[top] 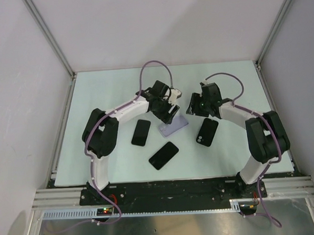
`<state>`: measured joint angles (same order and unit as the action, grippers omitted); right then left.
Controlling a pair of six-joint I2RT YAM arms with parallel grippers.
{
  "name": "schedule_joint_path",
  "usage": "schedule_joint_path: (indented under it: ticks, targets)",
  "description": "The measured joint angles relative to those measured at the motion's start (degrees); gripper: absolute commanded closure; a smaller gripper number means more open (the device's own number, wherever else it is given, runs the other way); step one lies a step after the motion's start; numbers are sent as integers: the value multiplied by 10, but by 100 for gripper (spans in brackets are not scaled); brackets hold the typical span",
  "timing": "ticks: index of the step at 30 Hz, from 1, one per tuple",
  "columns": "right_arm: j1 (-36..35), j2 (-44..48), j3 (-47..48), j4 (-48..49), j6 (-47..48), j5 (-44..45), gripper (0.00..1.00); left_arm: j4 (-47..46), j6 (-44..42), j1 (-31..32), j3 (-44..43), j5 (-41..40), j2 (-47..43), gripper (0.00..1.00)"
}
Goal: Put the phone into the phone case
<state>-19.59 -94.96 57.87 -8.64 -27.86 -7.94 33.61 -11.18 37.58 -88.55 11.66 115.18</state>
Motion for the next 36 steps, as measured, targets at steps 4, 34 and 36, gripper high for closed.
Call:
schedule_joint_path:
  ticks: [4, 34, 36]
  targets:
    - [-4, -44, 29, 2, 31, -22, 42, -23, 107, -13, 32, -61, -19, 29]
    - [-78, -142, 122, -117, 12, 103, 100, -87, 609, -1, 357, -254, -345, 36]
    - [-83, -140, 122, -126, -17, 119, 100, -88, 613, -2, 360, -255, -350, 35]
